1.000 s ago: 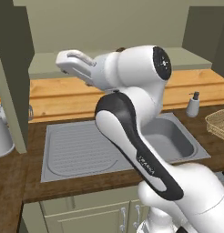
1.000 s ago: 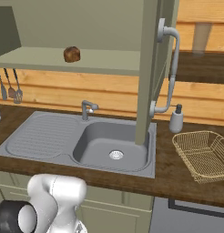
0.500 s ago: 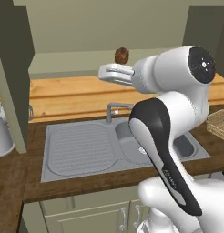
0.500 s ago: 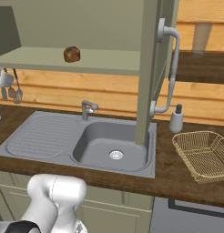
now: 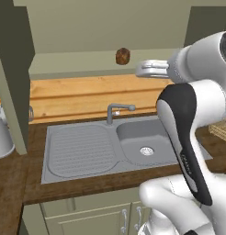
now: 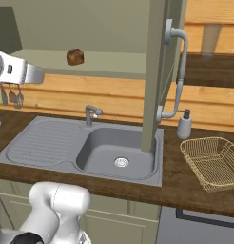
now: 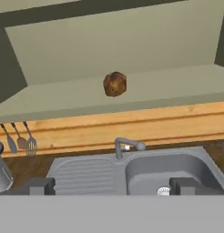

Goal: Open the cabinet, pick up the bread from the cabinet and place it in the basket. Then move the basket to the dining counter.

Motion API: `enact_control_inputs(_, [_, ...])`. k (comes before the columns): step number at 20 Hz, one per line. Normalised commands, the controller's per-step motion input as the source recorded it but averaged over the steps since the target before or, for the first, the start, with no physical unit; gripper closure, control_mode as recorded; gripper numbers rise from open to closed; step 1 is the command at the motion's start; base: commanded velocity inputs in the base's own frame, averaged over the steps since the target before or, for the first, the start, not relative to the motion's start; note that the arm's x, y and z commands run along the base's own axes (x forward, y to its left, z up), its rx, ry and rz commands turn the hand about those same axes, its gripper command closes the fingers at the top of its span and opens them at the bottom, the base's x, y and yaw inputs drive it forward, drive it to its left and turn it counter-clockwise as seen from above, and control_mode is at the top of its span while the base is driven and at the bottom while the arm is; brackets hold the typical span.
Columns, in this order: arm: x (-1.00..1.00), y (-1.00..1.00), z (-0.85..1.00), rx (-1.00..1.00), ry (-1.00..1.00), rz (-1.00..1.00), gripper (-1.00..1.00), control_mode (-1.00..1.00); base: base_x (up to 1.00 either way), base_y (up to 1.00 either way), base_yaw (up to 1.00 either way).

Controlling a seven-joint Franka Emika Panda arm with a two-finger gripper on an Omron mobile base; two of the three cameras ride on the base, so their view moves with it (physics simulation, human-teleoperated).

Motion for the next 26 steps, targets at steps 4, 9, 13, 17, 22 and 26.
enact_control_inputs(4, [0.51,-0.07,0.0,-0.11,0.0,0.02,-1.0,-1.0,0.0,0.0,0.0])
enact_control_inputs(9, [0.73,0.07,0.04,-0.06,0.01,0.0,-1.0,-1.0,0.0,0.0,0.0])
enact_control_inputs(13, [0.48,0.0,-0.02,-0.04,-0.01,0.0,-1.0,-1.0,0.0,0.0,0.0])
enact_control_inputs(17, [0.47,0.0,-0.05,-0.06,-0.11,0.0,-1.0,-1.0,0.0,0.0,0.0])
enact_control_inputs(22, [0.23,0.1,-0.11,-0.02,-0.03,0.0,-1.0,-1.0,0.0,0.0,0.0])
enact_control_inputs(26, [0.3,0.01,-0.01,0.0,0.0,-0.01,-1.0,-1.0,0.0,0.0,0.0])
